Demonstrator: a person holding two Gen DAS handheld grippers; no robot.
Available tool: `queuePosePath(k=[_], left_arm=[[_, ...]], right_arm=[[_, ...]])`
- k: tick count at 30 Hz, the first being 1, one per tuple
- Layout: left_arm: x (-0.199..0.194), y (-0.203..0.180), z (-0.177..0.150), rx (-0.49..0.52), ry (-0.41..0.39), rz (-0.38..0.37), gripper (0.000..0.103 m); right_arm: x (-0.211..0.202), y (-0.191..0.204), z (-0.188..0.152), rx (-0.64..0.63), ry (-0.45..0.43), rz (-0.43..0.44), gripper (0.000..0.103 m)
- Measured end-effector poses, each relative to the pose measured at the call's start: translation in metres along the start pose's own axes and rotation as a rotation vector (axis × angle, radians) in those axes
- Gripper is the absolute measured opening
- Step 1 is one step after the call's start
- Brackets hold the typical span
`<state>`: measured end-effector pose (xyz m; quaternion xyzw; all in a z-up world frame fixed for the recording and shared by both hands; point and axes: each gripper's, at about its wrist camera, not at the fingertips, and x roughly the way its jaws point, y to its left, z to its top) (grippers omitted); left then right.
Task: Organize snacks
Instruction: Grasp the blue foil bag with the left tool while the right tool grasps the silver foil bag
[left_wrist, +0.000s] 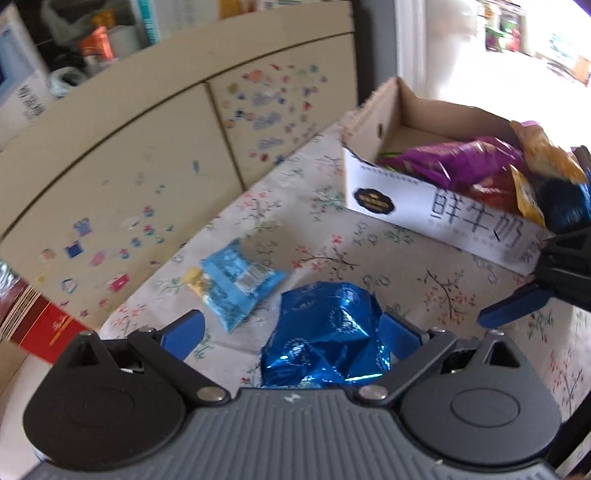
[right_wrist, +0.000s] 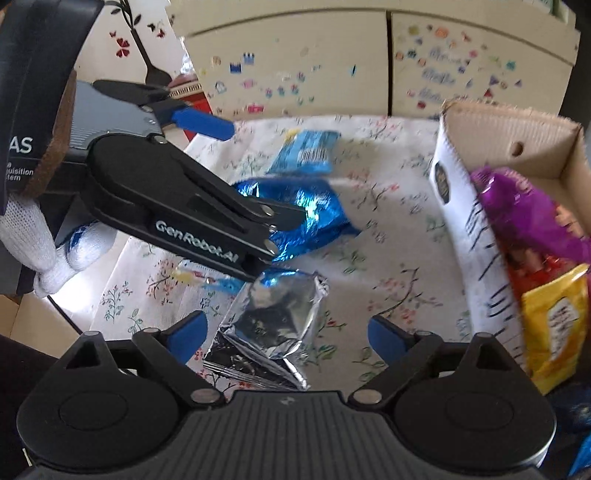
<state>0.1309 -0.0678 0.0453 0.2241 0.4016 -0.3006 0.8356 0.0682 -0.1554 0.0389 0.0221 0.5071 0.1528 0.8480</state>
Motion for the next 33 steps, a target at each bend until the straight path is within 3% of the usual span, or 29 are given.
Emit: queuePosePath(k=[9, 11, 13, 18, 25, 30, 33], left_arm=[[0.020, -0.001, 0.000, 0.003, 0.012, -0.007, 0.098], [0.025, -0.003, 0.000, 0.006, 0.019, -0.002, 0.097], [0.027, -0.004, -0.001, 0.010, 0.019, 0.001, 0.095], [0.030, -0.005, -0.005, 0.019, 0.042, -0.012, 0.080], [0.030, -0.002, -0.007, 0.029, 0.043, -0.020, 0.080], [0.038, -0.016, -0.012, 0.118, 0.056, 0.015, 0.092], [0.041, -0.021, -0.012, 0.133, 0.049, 0.017, 0.094]], right_arm=[[0.023, 0.012, -0.004, 0.003, 0.030, -0.022, 0.083], [0.024, 0.014, -0.003, -0.023, 0.023, -0.046, 0.072], [0.021, 0.011, -0.003, -0.025, 0.025, -0.046, 0.069], [0.014, -0.006, -0.002, -0.008, 0.036, -0.073, 0.068], [0.008, -0.024, -0.003, 0.046, 0.036, -0.140, 0.068], [0.012, -0.027, -0.001, 0.069, 0.039, -0.141, 0.069], [0.017, -0.025, 0.000, 0.060, 0.044, -0.148, 0.068]])
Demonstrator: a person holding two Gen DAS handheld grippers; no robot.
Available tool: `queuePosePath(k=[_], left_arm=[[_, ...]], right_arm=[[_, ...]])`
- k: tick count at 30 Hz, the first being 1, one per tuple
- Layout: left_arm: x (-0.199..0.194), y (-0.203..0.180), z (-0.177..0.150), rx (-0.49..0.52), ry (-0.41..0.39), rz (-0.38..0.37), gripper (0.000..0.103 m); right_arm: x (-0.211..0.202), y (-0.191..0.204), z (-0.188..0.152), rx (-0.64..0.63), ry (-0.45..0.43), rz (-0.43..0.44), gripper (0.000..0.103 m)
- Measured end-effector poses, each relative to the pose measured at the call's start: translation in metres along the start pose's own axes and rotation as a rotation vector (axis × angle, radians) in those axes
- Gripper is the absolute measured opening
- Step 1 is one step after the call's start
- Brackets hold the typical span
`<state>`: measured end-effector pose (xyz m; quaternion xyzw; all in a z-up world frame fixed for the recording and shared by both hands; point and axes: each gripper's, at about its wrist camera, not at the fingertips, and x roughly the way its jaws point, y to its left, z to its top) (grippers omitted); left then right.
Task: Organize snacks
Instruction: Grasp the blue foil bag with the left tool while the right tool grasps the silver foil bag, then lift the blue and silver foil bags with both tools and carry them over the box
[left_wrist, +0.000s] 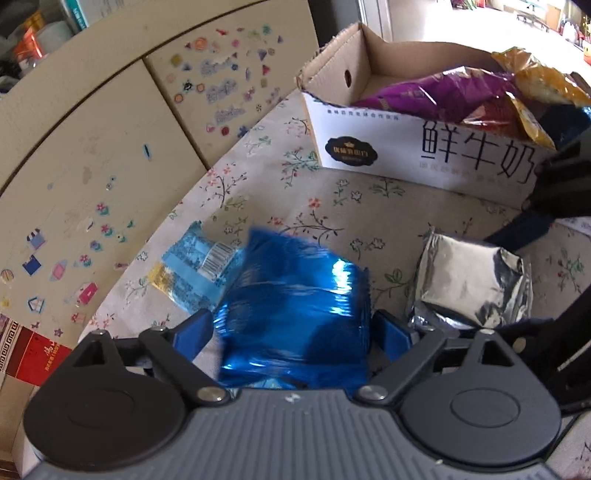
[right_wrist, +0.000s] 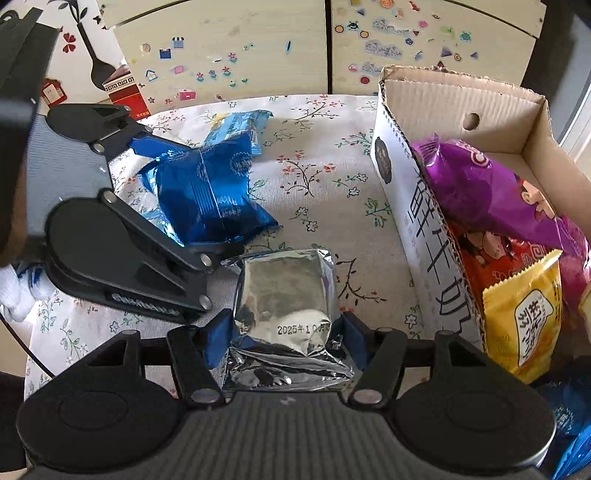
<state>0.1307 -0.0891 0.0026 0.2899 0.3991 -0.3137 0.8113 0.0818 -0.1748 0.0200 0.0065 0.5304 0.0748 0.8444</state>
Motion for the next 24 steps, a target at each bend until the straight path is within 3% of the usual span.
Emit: queuePosePath(k=[9, 24], left_arm=[[0.000, -0.001, 0.004, -0.025, -0.004, -0.016, 0.084], [-0.015, 0.015, 0.000, -0.097, -0.033, 0.020, 0.083]], right_arm=[[-0.001, -0.003, 0.003, 0.028, -0.010, 0.003, 0.064], [-0.011, -0.005, 0.002, 0.059, -0.042, 0.015, 0.063]])
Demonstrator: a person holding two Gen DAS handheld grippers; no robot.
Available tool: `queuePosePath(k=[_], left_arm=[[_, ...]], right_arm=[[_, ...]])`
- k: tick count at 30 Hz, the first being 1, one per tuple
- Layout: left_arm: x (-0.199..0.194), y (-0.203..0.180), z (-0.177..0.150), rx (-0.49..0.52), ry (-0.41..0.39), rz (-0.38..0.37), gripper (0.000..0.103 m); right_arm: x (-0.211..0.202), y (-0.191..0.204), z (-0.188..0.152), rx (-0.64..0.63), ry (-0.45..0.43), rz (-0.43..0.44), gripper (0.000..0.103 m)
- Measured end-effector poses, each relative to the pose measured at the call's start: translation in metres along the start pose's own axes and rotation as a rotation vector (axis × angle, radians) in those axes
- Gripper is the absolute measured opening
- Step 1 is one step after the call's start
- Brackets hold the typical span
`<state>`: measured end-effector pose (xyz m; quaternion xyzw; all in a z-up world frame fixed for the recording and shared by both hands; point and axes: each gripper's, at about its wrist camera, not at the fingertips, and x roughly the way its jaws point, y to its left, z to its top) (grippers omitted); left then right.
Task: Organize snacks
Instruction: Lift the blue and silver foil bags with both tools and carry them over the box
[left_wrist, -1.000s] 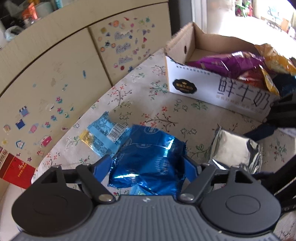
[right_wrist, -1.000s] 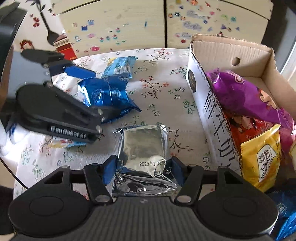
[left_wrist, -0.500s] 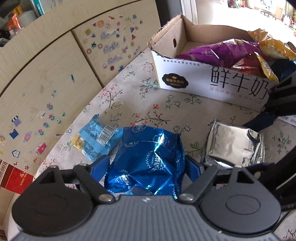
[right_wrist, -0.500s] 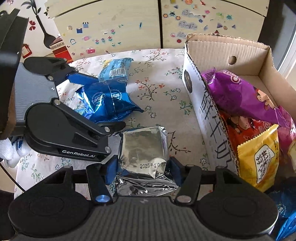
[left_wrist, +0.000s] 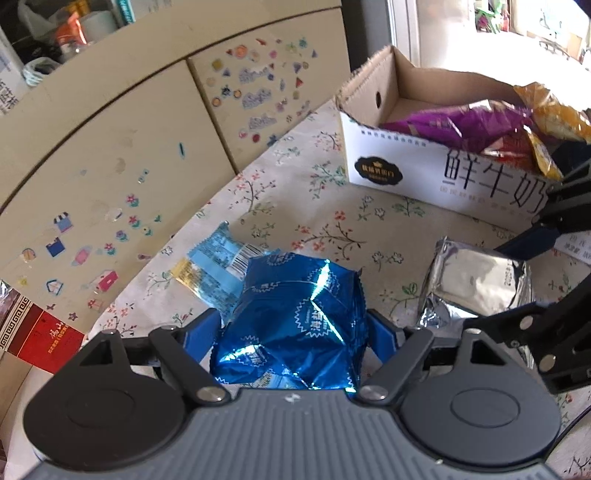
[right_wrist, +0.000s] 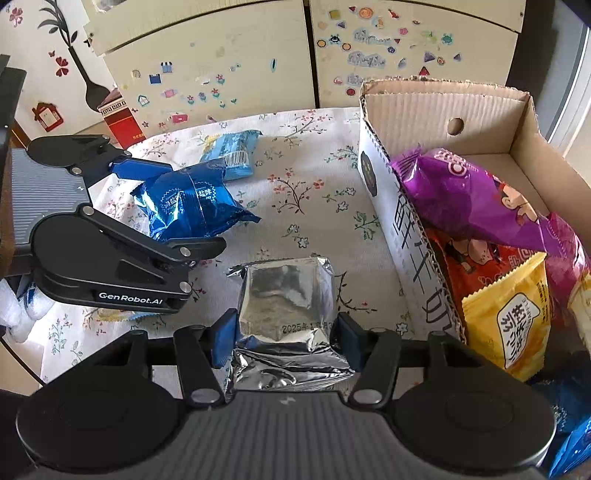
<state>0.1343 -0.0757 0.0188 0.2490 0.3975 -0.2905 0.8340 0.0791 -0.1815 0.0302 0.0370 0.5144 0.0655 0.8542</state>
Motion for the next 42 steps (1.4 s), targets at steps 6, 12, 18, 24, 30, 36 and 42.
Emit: queuePosePath(k=[6, 12, 18, 24, 30, 36, 42], left_arm=[[-0.012, 0.002, 0.003, -0.010, -0.033, 0.003, 0.083], [-0.021, 0.010, 0.004, -0.036, -0.053, 0.024, 0.083], [-0.026, 0.020, 0.001, -0.065, -0.059, 0.055, 0.083], [-0.029, 0.020, -0.002, -0.061, -0.061, 0.066, 0.083], [-0.039, 0.020, 0.003, -0.094, -0.094, 0.082, 0.083], [-0.055, 0.024, 0.016, -0.152, -0.155, 0.090, 0.083], [-0.070, 0.020, 0.032, -0.199, -0.206, 0.102, 0.083]], right_arm=[[-0.007, 0.001, 0.001, 0.003, -0.024, 0.009, 0.063], [-0.015, 0.004, 0.004, -0.010, -0.051, 0.017, 0.063], [-0.020, 0.001, 0.006, -0.007, -0.075, 0.015, 0.063], [-0.027, -0.002, 0.010, -0.004, -0.104, 0.017, 0.063], [-0.041, -0.004, 0.016, -0.011, -0.149, 0.016, 0.063], [-0.058, -0.012, 0.023, -0.004, -0.208, 0.011, 0.063], [-0.080, -0.025, 0.031, 0.021, -0.280, -0.001, 0.063]])
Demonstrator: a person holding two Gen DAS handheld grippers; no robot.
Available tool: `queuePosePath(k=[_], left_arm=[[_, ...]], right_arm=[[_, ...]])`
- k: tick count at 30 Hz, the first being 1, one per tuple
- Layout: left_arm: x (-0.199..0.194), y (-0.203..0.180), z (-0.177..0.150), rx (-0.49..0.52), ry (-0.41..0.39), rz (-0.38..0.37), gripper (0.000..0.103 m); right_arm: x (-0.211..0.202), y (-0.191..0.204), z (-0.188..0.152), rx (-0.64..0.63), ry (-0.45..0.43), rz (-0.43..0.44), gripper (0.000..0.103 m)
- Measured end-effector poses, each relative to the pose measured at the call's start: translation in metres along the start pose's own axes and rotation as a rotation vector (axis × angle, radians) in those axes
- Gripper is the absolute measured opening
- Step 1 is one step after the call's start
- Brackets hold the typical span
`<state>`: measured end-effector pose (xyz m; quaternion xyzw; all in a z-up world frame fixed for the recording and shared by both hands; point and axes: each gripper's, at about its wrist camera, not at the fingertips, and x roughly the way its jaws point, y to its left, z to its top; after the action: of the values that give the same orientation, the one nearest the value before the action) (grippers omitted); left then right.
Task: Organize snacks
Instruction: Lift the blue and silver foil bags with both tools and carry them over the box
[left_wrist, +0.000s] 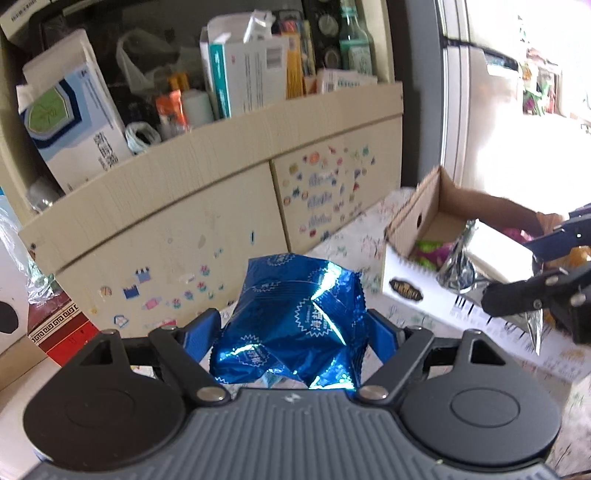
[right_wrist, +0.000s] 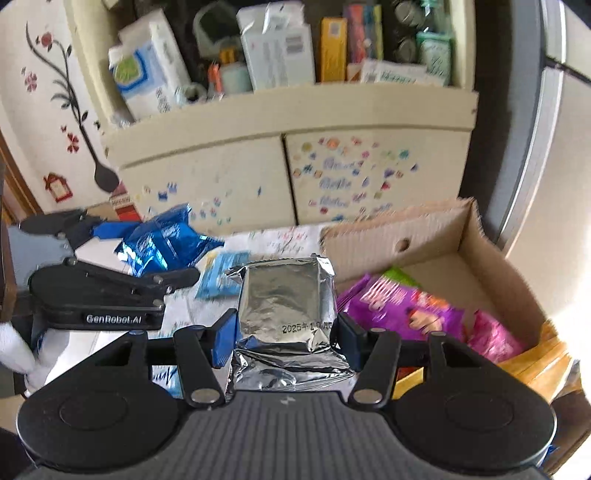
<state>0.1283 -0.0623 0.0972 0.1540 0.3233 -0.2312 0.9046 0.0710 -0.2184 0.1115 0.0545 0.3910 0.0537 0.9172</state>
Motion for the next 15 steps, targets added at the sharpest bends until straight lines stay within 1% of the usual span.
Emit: queuePosePath(k=[5, 11, 15], left_arm=[[-0.006, -0.013, 0.012, -0.026, -0.039, -0.014, 0.083], [-0.010, -0.031, 0.025, -0.057, -0.081, -0.056, 0.084], [-0.007, -0.041, 0.033, -0.092, -0.085, -0.082, 0.084]], right_arm=[[-0.015, -0.018, 0.012, 0.035, -0.065, -0.030, 0.063], [-0.033, -0.047, 0.020, 0.104, -0.142, -0.072, 0.063], [-0.045, -0.068, 0.022, 0.157, -0.181, -0.100, 0.063]])
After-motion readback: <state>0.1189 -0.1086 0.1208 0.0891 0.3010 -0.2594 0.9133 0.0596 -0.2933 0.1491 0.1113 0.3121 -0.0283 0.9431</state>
